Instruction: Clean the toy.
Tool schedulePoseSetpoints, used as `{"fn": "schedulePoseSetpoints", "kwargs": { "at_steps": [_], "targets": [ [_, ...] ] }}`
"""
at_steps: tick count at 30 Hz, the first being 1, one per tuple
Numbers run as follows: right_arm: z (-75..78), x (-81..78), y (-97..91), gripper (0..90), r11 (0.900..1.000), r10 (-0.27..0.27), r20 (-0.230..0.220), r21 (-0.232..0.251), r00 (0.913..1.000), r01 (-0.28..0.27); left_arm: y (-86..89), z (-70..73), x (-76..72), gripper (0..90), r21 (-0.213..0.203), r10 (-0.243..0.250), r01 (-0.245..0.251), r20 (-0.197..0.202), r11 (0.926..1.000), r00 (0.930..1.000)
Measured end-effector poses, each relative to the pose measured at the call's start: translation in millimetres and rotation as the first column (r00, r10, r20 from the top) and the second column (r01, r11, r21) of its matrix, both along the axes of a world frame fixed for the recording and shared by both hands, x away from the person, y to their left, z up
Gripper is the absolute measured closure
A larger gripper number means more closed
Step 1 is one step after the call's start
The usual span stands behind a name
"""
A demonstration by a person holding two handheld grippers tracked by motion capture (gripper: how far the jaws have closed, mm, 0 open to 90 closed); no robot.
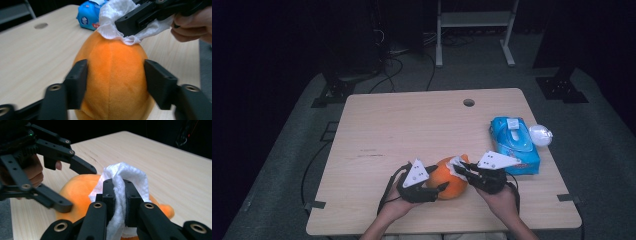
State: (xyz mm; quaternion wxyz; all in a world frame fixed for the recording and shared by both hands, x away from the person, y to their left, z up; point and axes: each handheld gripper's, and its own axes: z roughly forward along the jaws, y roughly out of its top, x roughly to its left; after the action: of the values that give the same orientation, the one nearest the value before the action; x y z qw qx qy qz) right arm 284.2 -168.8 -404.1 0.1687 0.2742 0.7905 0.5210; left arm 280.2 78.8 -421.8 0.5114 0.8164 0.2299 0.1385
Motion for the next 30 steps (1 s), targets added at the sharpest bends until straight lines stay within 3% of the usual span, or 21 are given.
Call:
{"fn": "schedulePoseSetpoints", "kwargs": {
  "at_steps": [2,3,5,7,9,11,13,15,17,19,20,22,24,26,27,29,30],
  "targets": [
    [0.8,-1.7,2.6,81.0,1.0,0.006,-0.001,-0.007,1.0,-0.006,0.7,-3.4,5.0,16.8,0.005,0.023,-0.023,-0.052,0.9997,0.9984],
    [2.1,-3.3,5.0,81.0,1.0,0.009,0.0,-0.004,1.0,-0.009,1.2,-5.0,5.7,17.1,0.004,0.02,-0.02,-0.058,0.9998,0.9981],
    [4.7,-9.3,13.1,80.8,0.9995,0.032,0.014,-0.004,0.9994,-0.032,-1.2,-5.3,1.5,26.2,0.015,0.018,-0.017,-0.025,0.9997,0.9995],
    [5.5,-16.3,25.0,80.8,0.9973,0.073,0.029,-0.01,0.9969,-0.073,-6.8,-3.7,-5.0,33.6,0.059,-0.011,0.009,0.024,0.9982,0.9997],
    [5.9,-19.5,32.8,81.0,0.995,0.091,0.05,-0.047,0.9946,-0.088,-7.8,-3.1,-7.5,37.2,0.087,-0.028,0.024,0.052,0.996,0.9983],
    [7.0,-14.2,26.7,81.0,0.9965,0.076,0.042,-0.038,0.9962,-0.074,-4.5,-4.1,-6.0,38.8,0.069,-0.031,0.028,0.036,0.9972,0.9989],
    [6.0,-5.8,14.2,81.1,0.9992,0.01,0.043,-0.04,0.999,-0.009,-2.2,-5.1,-5.3,38.9,0.07,-0.026,0.024,0.028,0.9972,0.9993],
    [2.1,2.6,1.3,81.1,0.9993,-0.034,0.001,-0.012,0.9994,0.034,-3.0,-4.3,-3.4,34.2,0.05,-0.016,0.015,0.011,0.9986,0.9998],
    [1.2,2.6,-0.3,81.0,0.9993,-0.038,-0.009,-0.008,0.9992,0.038,-6.2,-0.5,-0.9,20.6,0.034,0.002,-0.002,-0.014,0.9994,0.9999],
    [3.4,-2.3,6.6,80.9,1.0,0.001,-0.012,0.005,0.9999,-0.001,-7.7,1.0,-0.4,16.4,0.013,0.004,-0.004,-0.02,0.9999,0.9998],
    [3.8,-4.5,11.0,80.7,0.9989,0.04,-0.018,0.024,0.999,-0.039,-8.0,-0.3,-1.1,20.1,0.029,-0.002,0.003,-0.016,0.9996,0.9999],
    [2.8,-5.6,17.2,80.8,0.9972,0.075,-0.011,0.011,0.9972,-0.074,-4.4,-3.6,-2.5,30.2,0.048,-0.009,0.01,-0.002,0.9988,1.0],
    [1.9,0.8,11.6,80.8,0.9975,0.066,-0.031,0.029,0.9973,-0.065,0.1,-3.8,-2.0,34.3,0.047,-0.016,0.016,-0.009,0.9988,0.9998],
    [1.3,6.3,2.1,80.9,1.0,0.002,-0.019,-0.001,0.9998,-0.002,3.4,-3.7,-0.9,35.1,0.05,-0.018,0.018,-0.013,0.9986,0.9998],
    [-0.7,9.1,-3.3,80.8,0.9997,-0.024,-0.022,-0.003,0.9995,0.024,3.5,-4.3,-0.2,34.5,0.029,-0.014,0.014,-0.028,0.9995,0.9995],
    [-4.4,12.0,-9.5,80.7,0.9988,-0.024,-0.059,0.041,0.998,0.026,-1.1,-3.0,-0.4,25.5,0.013,-0.011,0.012,-0.043,0.9999,0.999],
    [-3.5,9.7,-6.6,80.6,0.9995,-0.01,-0.047,0.028,0.9988,0.011,-3.6,-2.2,-1.0,20.9,0.024,-0.008,0.009,-0.041,0.9997,0.9991]
  ]
}}
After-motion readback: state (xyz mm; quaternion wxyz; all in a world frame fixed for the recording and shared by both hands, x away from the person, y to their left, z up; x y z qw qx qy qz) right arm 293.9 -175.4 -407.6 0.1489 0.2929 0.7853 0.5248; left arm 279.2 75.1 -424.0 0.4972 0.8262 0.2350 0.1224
